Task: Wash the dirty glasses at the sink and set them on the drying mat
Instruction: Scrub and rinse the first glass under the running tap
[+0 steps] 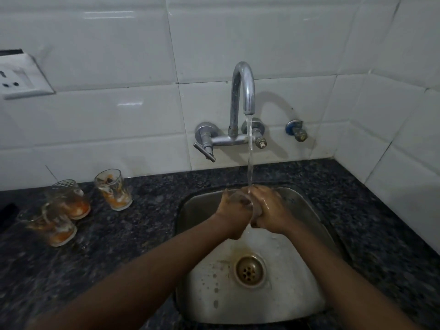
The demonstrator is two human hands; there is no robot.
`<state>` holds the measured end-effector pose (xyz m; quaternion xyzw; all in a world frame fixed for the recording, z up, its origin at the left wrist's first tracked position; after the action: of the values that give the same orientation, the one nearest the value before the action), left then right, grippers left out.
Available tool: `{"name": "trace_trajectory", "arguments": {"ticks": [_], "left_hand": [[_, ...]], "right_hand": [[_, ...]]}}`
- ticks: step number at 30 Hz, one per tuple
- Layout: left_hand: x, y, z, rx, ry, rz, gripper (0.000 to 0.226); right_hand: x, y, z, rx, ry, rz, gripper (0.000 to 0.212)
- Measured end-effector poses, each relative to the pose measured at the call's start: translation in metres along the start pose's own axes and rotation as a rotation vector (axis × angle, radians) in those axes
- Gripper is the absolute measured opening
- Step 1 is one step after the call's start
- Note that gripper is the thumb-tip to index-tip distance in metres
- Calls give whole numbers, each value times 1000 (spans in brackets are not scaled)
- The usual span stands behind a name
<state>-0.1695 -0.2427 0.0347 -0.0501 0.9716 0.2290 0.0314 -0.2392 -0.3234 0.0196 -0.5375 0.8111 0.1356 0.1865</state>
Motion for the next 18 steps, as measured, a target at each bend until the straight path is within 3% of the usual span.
{"name": "trace_trajectory", "arguments": {"ticks": [3,5,8,11,13,15,18], "left_hand": [[-3,10,-9,-136,810,254,46],[-11,20,-17,-99,1116,376,31],[-18,20,-13,23,1294,346,29],[-8,8,-10,392,1200,59,46],[-4,4,-10,648,1159,-162,53],[-11,1,-7,773,1190,-275,55],[-25,-3,4,757,1642,-108,52]], "right_hand": [[11,6,2,-36,-186,-46,87],[15,13,4,1,-343,-57,82],[17,17,8,25,-407,6,98],[2,17,15,135,-22,228,109],[-12,18,18,178,117,233,105],[-18,21,20,64,-37,121,108],[-15,33,17,-162,-704,-5,112]]}}
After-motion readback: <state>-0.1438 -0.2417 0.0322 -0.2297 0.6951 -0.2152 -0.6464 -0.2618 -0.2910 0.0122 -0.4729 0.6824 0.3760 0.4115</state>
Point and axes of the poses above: each hand's wrist, its own y-axis away from the middle knuckle, its own z-axis out of the palm, x = y × z, the point moved 3 cm from there along -y, towards the middle knuckle, and after that the axes turned 12 degrees about -x, right-handed, at the moved point
